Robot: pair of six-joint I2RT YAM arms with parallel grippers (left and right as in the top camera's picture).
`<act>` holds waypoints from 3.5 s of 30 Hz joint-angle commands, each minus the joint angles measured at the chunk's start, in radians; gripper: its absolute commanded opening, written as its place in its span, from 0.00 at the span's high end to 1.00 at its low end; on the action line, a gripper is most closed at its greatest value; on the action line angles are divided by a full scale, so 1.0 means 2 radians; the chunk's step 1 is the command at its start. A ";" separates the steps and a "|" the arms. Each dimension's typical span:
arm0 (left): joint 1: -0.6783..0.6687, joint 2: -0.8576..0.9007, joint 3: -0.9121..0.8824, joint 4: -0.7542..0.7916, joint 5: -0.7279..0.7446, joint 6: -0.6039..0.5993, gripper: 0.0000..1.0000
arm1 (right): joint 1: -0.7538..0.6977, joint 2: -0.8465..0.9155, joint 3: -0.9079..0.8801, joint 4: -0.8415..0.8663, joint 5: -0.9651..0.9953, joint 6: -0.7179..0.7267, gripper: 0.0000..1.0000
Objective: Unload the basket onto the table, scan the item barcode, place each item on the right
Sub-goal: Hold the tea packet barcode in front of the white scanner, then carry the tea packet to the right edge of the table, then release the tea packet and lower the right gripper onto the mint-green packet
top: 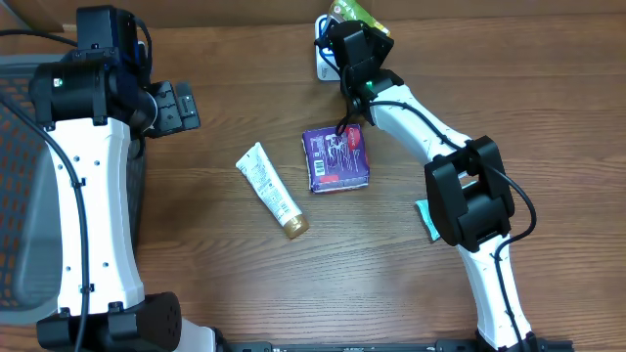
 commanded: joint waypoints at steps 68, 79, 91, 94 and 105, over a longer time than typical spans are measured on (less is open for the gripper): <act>-0.001 0.000 -0.004 0.000 0.001 0.009 0.01 | -0.337 -0.348 -0.388 -0.291 -0.348 0.851 0.16; -0.001 0.000 -0.004 0.000 0.001 0.009 0.00 | -0.319 -0.376 -0.323 -0.389 -0.506 0.702 0.10; -0.001 0.000 -0.004 0.000 0.001 0.009 0.01 | -0.283 -0.375 -0.449 -0.434 -0.459 0.688 0.80; -0.001 0.000 -0.004 0.000 0.001 0.009 0.00 | -0.283 -0.375 -0.486 -0.417 -0.458 0.688 0.82; -0.001 0.000 -0.004 0.000 0.001 0.009 0.01 | -0.283 -0.375 -0.543 -0.303 -0.349 0.745 0.82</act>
